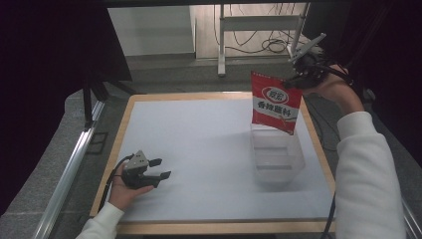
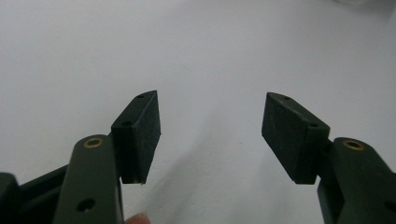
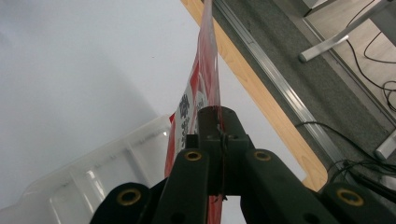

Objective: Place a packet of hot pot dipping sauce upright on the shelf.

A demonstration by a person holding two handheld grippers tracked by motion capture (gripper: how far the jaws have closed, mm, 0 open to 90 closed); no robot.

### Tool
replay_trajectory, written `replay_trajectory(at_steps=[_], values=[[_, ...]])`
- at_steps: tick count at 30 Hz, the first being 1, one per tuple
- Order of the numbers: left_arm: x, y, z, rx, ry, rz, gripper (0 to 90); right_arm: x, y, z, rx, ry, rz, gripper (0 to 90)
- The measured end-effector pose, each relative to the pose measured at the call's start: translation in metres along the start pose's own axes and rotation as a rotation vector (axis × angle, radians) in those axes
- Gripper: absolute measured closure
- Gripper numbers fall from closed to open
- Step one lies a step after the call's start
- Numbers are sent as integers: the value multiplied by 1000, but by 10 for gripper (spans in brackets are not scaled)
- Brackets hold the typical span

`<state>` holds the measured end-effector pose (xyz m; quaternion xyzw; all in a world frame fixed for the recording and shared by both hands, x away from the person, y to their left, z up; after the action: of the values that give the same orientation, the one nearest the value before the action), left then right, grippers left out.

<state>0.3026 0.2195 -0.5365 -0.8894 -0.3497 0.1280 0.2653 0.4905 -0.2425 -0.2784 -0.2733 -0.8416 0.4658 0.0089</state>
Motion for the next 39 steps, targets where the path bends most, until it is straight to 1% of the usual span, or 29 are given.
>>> replay_trajectory(at_steps=[2, 4, 8, 9, 12, 13, 14, 16, 17, 19, 20, 22, 24, 29, 30, 31, 32, 33, 34, 35, 36, 37, 39], values=[[0, 0, 0, -2, -4, -1, 369, -1, 2, 1, -3, -8, 4, 890], [0, 0, 0, -7, -11, -4, 369, -5, 4, 4, -14, -27, 7, 890], [1, 0, 0, 0, -6, -7, 370, -9, 7, 5, -23, -36, 5, 890], [1, 0, 0, 2, -7, -7, 370, -10, 8, 6, -24, -47, 15, 890], [0, 1, 0, 2, -7, -7, 371, -11, 8, 6, -29, -52, 10, 890], [0, 1, 0, 4, -6, -7, 371, -13, 7, 5, -45, -51, 9, 890], [0, 1, 0, 4, -6, -7, 371, -13, 7, 6, -49, -50, 3, 890], [0, 1, 0, 3, -4, -9, 371, -12, 9, 6, -45, -53, 5, 890], [0, 1, 0, -1, -8, -8, 371, -11, 14, 9, -39, -55, 3, 890], [0, 1, 0, -1, -8, -7, 371, -9, 18, 13, -42, -51, 4, 889], [0, 0, 0, 4, -5, -6, 371, -8, 21, 16, -42, -48, -8, 889], [-1, 0, 0, 1, -6, -5, 371, -8, 23, 18, -35, -51, -5, 889], [-1, 0, 0, 1, -5, -3, 371, -6, 30, 26, -30, -37, -12, 888], [-1, 1, 0, -1, -4, 2, 371, -3, 36, 34, -41, -15, -15, 886], [-1, 1, 0, -1, -3, 5, 371, -3, 36, 38, -53, 12, -11, 881], [-1, 1, 0, -2, -3, 6, 372, -3, 35, 40, -64, 30, -13, 844], [-1, 1, 0, 0, 0, 7, 371, -2, 35, 41, -63, 45, -5, 751], [-1, 1, 0, 0, 0, 7, 372, -1, 35, 42, -62, 64, 12, 658], [-1, 1, 0, 0, 2, 9, 372, -1, 35, 42, -62, 64, 12, 658], [-1, 1, 0, -2, 3, 11, 371, 2, 32, 39, -79, 88, 53, 561], [-1, 1, 0, -2, 3, 11, 371, 2, 32, 39, -79, 88, 53, 561], [0, 1, -1, -3, 5, 13, 371, 7, 27, 32, -118, 108, 93, 468], [0, 0, -1, -6, 5, 16, 371, 14, 23, 23, -161, 127, 101, 418]])
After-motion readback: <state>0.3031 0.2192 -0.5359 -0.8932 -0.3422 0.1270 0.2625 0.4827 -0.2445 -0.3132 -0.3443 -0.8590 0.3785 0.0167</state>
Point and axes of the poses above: each handheld gripper's, and its own axes: y roughly forward along the jaws, z roughly out of its underside, x roughly to its left, the point moved 2 cm from there along y, roughly forward along the jaws, and after that the axes turned 1 degree about -z, right-handed, at the moved point
